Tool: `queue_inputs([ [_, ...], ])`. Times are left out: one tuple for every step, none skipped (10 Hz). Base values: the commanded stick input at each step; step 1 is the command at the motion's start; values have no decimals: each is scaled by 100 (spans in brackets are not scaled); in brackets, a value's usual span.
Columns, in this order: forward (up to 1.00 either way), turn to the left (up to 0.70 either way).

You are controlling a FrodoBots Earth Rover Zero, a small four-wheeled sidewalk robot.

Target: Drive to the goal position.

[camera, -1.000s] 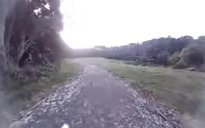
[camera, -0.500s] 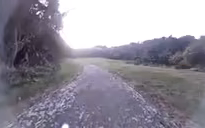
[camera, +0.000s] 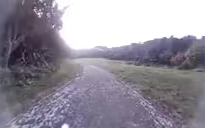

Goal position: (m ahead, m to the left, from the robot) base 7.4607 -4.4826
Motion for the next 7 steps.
queue_inputs([
  [70, 0],
  [70, 24],
  [70, 31],
  [70, 29],
  [70, 18],
  [70, 0],
  [70, 0],
])
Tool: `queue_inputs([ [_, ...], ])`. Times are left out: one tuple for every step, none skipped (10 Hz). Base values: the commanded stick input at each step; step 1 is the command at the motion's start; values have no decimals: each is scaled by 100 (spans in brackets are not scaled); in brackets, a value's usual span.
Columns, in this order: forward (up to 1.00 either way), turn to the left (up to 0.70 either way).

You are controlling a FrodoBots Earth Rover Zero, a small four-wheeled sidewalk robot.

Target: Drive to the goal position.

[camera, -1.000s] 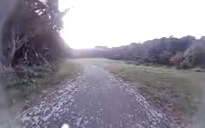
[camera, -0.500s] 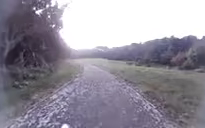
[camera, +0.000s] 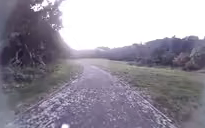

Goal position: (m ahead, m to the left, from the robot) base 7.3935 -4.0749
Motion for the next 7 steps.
queue_inputs([
  [70, 0],
  [70, 0],
  [70, 0],
  [70, 0],
  [70, 0],
  [70, 0],
  [70, 0],
])
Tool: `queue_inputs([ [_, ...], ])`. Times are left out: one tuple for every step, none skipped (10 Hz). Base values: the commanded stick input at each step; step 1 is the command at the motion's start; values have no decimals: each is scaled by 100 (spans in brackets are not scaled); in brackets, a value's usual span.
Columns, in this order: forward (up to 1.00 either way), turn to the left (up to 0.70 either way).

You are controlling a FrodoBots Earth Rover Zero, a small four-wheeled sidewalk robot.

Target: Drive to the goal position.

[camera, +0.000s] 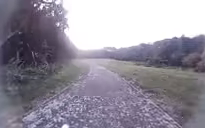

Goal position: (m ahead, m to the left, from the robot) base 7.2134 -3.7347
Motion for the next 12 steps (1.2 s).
queue_inputs([
  [70, 0],
  [70, 0],
  [70, 0],
  [70, 0],
  [70, 0],
  [70, 0],
  [70, 0],
  [70, 0],
  [70, 0],
  [70, 0],
  [70, 0],
  [70, 0],
])
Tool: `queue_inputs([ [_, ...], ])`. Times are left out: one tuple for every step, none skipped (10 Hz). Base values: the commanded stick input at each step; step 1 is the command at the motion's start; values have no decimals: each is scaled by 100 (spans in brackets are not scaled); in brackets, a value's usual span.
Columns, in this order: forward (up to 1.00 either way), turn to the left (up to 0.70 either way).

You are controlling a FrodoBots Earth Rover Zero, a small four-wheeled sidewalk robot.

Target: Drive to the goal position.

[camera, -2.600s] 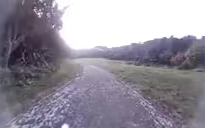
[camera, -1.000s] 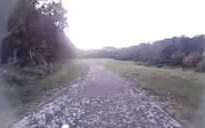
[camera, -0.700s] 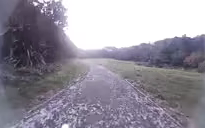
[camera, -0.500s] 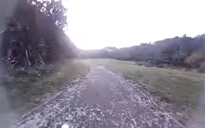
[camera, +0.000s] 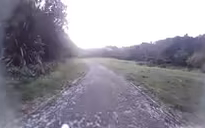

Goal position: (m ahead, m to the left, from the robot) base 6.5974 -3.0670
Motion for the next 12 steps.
queue_inputs([
  [70, 0],
  [70, 0],
  [70, 0],
  [70, 0],
  [70, 0],
  [70, 0],
  [70, 0],
  [70, 0],
  [70, 0],
  [70, 0],
  [70, 0],
  [70, 0],
])
